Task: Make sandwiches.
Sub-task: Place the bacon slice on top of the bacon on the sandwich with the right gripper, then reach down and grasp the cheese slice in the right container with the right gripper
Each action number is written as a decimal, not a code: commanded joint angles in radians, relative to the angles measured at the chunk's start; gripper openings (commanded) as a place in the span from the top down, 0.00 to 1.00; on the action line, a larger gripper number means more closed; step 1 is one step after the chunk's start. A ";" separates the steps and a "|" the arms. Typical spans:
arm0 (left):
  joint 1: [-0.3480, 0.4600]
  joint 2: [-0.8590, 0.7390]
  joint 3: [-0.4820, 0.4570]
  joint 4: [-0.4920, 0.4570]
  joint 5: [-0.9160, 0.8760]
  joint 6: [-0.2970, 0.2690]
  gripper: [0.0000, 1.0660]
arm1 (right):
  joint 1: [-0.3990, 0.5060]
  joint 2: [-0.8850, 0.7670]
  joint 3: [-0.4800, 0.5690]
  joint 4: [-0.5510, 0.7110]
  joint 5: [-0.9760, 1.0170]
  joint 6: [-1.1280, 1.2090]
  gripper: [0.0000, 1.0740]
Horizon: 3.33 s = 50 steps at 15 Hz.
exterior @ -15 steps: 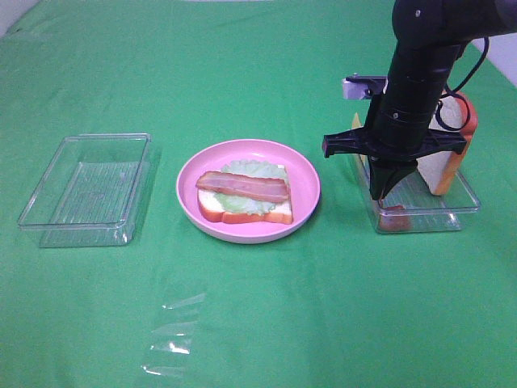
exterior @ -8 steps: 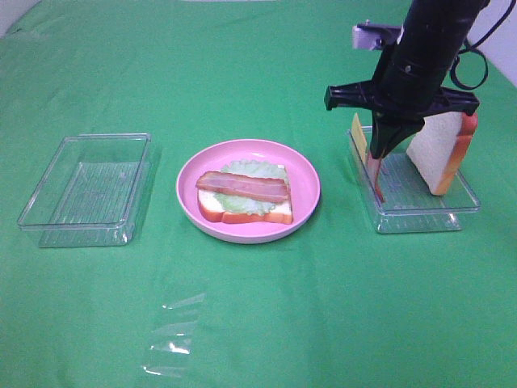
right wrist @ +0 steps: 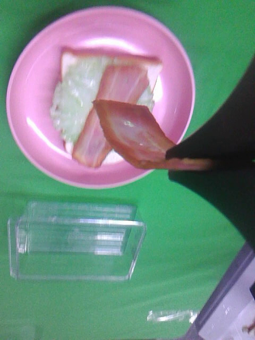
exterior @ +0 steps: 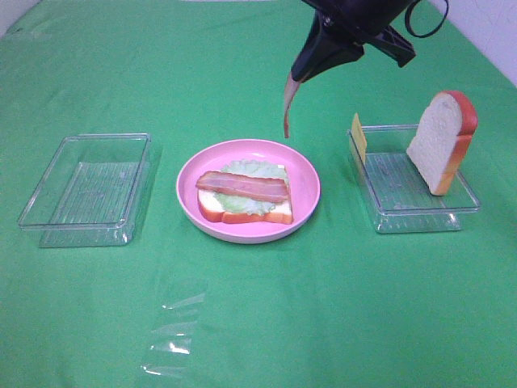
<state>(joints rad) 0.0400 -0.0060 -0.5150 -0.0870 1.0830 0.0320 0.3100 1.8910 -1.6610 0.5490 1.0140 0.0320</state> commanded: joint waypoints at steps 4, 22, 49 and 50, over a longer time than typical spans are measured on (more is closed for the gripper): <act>0.001 -0.021 -0.001 -0.009 -0.005 -0.010 0.08 | 0.078 0.083 -0.006 0.181 -0.082 -0.133 1.00; 0.001 -0.021 -0.001 -0.010 -0.005 -0.012 0.08 | 0.151 0.310 -0.008 -0.049 -0.188 -0.197 1.00; 0.001 -0.021 -0.001 -0.012 -0.005 -0.012 0.08 | 0.092 0.279 -0.363 -0.511 0.257 0.125 0.08; 0.001 -0.021 -0.001 -0.012 -0.005 -0.012 0.08 | 0.061 0.303 -0.390 -0.489 0.287 0.118 0.09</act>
<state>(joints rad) 0.0400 -0.0060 -0.5150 -0.0900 1.0830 0.0260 0.3790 2.1780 -2.0450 0.0630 1.2080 0.1450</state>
